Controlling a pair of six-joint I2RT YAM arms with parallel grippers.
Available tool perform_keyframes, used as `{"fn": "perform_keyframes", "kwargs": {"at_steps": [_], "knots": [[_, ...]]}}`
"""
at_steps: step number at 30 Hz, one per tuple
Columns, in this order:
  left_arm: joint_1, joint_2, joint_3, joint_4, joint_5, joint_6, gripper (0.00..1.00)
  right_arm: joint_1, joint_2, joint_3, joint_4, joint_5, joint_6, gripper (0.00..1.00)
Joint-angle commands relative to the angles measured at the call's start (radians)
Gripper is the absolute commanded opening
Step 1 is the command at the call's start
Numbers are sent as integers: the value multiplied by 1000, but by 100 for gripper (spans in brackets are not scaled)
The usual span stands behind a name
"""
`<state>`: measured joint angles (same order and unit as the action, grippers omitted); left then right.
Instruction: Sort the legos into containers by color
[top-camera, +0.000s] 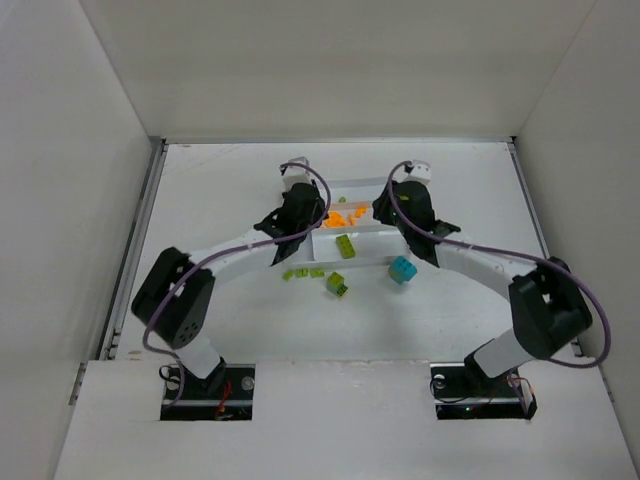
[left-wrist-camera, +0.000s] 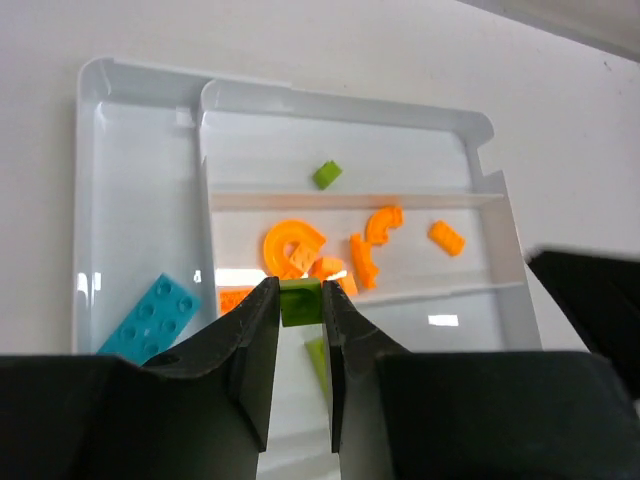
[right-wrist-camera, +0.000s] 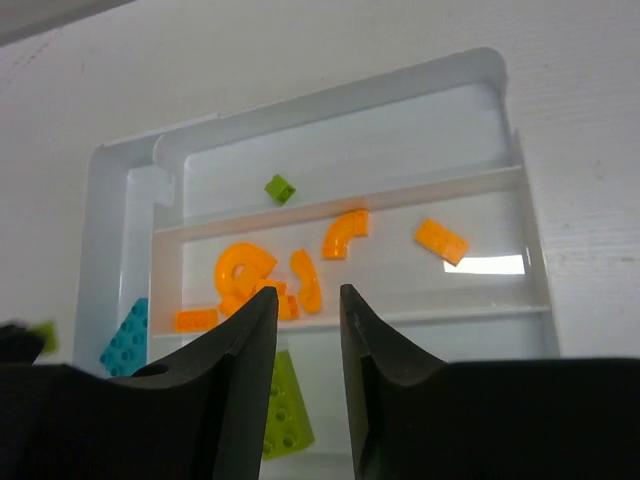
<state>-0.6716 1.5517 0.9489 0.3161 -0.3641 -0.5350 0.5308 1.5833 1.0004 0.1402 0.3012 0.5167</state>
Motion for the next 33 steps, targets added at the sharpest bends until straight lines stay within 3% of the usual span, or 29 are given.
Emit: {"fn": "perform_keyframes", "kwargs": {"at_steps": [1,5,11,19,23,27,31,33], "knots": [[31,143,137,63,37,36,11,25,-113,-161,128,30,63,36],[53,304,283,51,63,32,11,74,-207,-272,147,35,85,36],[76,429,415,41,57,44,12,188,-293,-351,147,45,97,38],[102,470,476,-6,62,55,40,310,-304,-364,127,55,85,44],[90,354,383,8,67,59,41,396,-293,-336,98,52,83,42],[79,144,162,52,68,44,25,536,-246,-263,59,30,86,30],[68,-71,-71,64,65,1,20,629,-137,-195,79,27,88,31],[68,-181,-182,54,50,-20,19,637,-56,-161,82,36,92,37]]}}
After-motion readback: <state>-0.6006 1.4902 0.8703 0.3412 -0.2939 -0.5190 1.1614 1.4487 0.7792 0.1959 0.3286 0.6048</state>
